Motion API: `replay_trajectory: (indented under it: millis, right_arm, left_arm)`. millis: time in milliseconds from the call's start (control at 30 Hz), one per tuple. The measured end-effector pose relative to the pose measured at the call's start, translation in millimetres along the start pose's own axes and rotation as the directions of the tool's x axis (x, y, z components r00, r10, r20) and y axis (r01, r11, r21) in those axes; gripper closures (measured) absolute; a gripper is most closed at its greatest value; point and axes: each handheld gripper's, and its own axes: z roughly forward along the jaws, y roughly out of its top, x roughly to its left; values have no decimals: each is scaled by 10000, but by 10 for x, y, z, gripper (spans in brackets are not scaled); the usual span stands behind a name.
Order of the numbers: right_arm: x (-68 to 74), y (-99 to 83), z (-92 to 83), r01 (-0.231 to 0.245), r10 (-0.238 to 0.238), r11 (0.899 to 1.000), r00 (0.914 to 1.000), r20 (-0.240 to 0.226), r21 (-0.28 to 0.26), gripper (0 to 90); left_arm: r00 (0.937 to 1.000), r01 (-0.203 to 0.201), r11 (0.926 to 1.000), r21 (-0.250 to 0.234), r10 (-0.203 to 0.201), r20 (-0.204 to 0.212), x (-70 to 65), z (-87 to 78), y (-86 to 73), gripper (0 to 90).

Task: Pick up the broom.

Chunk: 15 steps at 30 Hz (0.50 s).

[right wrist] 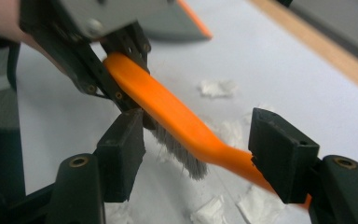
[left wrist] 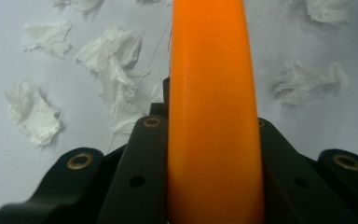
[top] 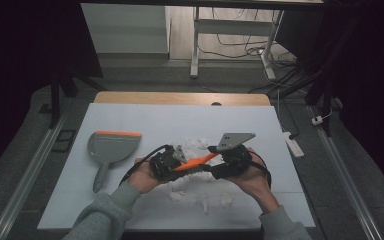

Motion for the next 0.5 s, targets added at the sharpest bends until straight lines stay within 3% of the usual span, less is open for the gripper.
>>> replay_trajectory:
  millis: [200,333,500]
  right_arm:
    - [-58,11,195,488,-423,9900,9977,-521,1322,365]
    - [-68,-11,290,757,-590,9766,9944,-880,2012,373]
    - [-65,-46,371,1187,-930,9553,9900,-1058,2707,460]
  left_arm:
    - [9987,-505,9977,461,500,115,-19,22,64,795]
    - [9966,-803,9958,450,795,196,-46,38,96,794]
    - [9935,-1106,9927,485,1090,335,-78,36,142,794]
